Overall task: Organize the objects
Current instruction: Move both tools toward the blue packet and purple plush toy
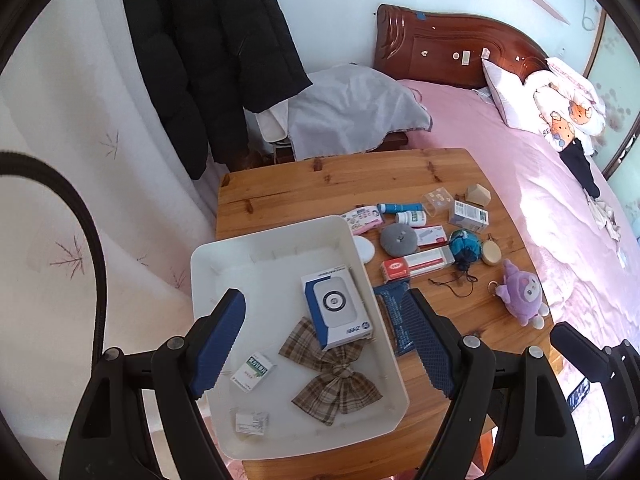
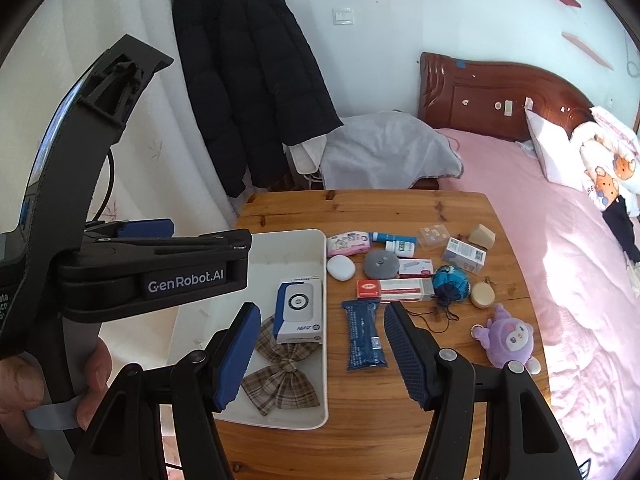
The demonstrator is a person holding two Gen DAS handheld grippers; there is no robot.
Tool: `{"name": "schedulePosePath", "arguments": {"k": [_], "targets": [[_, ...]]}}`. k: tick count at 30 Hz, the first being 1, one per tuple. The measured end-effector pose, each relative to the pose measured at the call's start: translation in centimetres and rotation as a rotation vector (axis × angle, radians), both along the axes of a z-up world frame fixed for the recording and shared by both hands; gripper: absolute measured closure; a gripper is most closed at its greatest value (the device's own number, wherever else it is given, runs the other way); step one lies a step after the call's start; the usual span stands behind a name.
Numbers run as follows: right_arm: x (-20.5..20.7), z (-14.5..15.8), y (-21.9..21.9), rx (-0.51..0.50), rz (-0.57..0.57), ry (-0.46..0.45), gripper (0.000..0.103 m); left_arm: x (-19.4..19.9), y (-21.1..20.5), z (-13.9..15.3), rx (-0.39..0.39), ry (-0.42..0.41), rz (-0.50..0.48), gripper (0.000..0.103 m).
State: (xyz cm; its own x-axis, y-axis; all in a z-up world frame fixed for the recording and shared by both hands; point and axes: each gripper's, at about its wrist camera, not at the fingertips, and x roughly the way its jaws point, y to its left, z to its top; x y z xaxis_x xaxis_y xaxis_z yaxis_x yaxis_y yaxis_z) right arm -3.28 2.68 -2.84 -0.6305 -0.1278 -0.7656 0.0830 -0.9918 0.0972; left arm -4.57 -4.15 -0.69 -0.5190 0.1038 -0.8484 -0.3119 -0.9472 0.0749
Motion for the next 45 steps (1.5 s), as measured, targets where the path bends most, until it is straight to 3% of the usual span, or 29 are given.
{"name": "schedulePosePath", "arguments": {"k": [21,29,37,45], "targets": [[-2.1,-0.6,14.1,-0.083,0.041,0.002,0.038,1.0,12.3,-1.4,-0.047,-0.010,0.118,0.020],[-3.9,-3.2,21.2,-0.116,-0.019,-0.040,0.038,0.5,16.1,-4.0,-0.073,-0.061,0.158,0.020],[-5.4,-7.8,26.7,-0.098,-0.098,-0.125,0.038,-0.7,17.5,-8.8,-0.091,-0.146,0.224,0.020],[-6.1,-13.3,29.0,-0.084,-0.113,-0.203,0.038,-1.7,16.6,-17.8,-0.198,-0.253,0.353,0.020]]}}
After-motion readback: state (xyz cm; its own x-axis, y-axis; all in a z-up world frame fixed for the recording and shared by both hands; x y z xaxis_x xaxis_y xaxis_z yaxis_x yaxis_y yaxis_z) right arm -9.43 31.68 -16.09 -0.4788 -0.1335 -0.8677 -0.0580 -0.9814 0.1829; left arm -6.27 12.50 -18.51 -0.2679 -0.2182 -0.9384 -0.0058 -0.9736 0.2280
